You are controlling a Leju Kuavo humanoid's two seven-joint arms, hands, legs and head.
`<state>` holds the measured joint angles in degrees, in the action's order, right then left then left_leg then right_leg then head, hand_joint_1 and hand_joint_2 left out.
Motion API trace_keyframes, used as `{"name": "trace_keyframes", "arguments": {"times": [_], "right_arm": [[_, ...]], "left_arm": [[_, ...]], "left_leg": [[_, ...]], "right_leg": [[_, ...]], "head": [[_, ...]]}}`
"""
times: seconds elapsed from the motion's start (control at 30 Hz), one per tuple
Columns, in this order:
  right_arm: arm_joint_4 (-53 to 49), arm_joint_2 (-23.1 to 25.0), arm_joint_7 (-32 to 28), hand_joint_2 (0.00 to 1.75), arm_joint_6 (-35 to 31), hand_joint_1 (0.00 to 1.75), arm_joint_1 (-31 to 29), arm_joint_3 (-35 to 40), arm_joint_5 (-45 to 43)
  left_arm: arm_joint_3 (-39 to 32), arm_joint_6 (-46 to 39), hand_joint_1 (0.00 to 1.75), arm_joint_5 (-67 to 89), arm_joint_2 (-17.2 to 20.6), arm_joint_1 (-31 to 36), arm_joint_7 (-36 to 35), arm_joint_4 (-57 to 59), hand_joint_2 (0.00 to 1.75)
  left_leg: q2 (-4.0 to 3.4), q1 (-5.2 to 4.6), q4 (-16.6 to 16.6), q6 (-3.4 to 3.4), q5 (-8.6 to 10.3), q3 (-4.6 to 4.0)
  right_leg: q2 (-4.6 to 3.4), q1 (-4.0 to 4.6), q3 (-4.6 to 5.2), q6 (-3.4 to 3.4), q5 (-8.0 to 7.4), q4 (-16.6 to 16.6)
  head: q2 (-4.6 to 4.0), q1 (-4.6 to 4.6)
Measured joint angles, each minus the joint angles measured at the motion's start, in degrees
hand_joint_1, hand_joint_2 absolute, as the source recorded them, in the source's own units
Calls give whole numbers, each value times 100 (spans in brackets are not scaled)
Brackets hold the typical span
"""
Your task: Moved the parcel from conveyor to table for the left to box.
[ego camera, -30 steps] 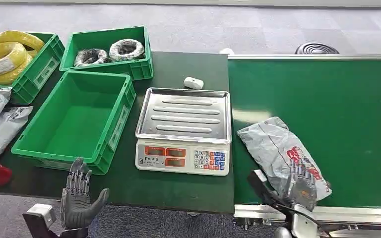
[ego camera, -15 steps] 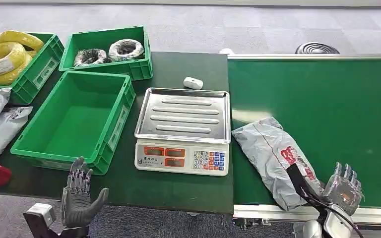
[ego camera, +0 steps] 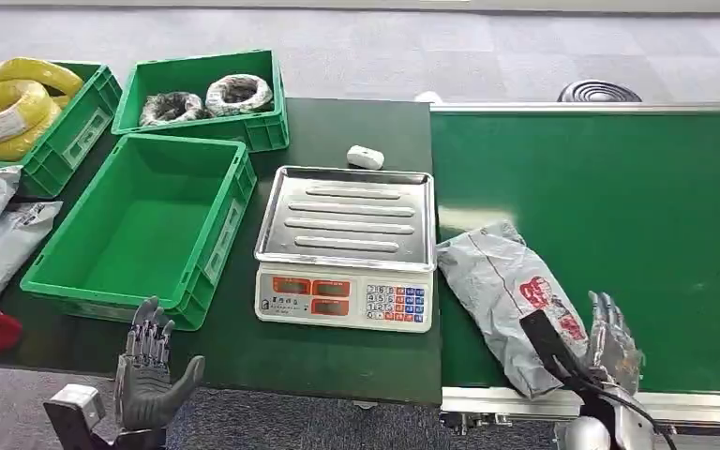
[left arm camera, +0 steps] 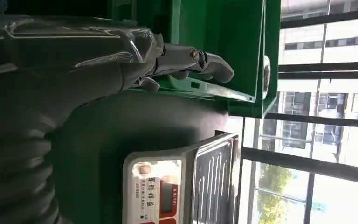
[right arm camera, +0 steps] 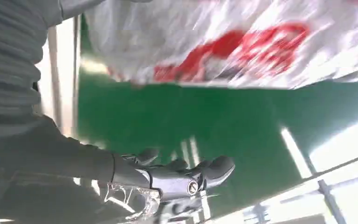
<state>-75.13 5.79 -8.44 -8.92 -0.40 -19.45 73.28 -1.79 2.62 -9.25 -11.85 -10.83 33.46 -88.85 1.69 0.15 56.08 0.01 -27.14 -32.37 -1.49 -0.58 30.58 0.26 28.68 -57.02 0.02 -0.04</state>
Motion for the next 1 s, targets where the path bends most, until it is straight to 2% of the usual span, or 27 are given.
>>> {"name": "trace_keyframes", "arguments": {"times": [0.07,0.17,0.33,0.47,0.57,0.77,0.9,1.0], "right_arm": [[-120,50,-133,175,184,0,81,83,-153],[-308,76,-544,175,879,0,298,368,-345],[-371,138,265,175,784,0,543,1268,-81],[-323,61,570,175,612,0,533,1639,-97],[-277,-2,1145,175,369,0,506,1657,205],[-249,-127,1273,175,290,0,471,1630,293],[-249,-153,1690,175,-146,0,457,1432,764],[-264,-143,1742,175,-400,0,405,1044,1055]], "left_arm": [[-2,0,0,0,2,10,9,20,175],[-9,-2,0,-2,20,75,35,92,175],[-11,-92,0,-4,61,89,70,166,175],[-13,-240,0,-76,109,1,133,168,175],[-18,-275,0,-98,129,-137,157,142,175],[-22,-308,0,-103,144,-251,166,74,175],[-42,-326,0,-94,135,-336,149,-2,175],[-70,-252,0,-83,114,-363,127,-35,175]], "left_leg": [[0,1,-1,0,0,-1],[-3,1,-2,-1,-1,-1],[-3,1,-2,-1,0,-1],[-3,0,-2,-1,0,-1],[-3,0,-1,-1,0,-2],[-2,0,-1,-1,-1,-1],[-1,1,-1,-1,0,0],[-2,0,-1,-1,0,0]], "right_leg": [[0,1,-1,-1,1,0],[-1,3,-2,-1,1,0],[-1,3,-2,-1,1,-1],[-1,2,-3,-1,1,0],[-1,0,-1,-1,1,0],[0,0,-1,-1,1,1],[0,1,-1,-1,1,0],[0,1,-2,-1,1,0]], "head": [[0,0],[0,2],[0,0],[0,0],[0,2],[0,0],[-2,0],[0,2]]}}
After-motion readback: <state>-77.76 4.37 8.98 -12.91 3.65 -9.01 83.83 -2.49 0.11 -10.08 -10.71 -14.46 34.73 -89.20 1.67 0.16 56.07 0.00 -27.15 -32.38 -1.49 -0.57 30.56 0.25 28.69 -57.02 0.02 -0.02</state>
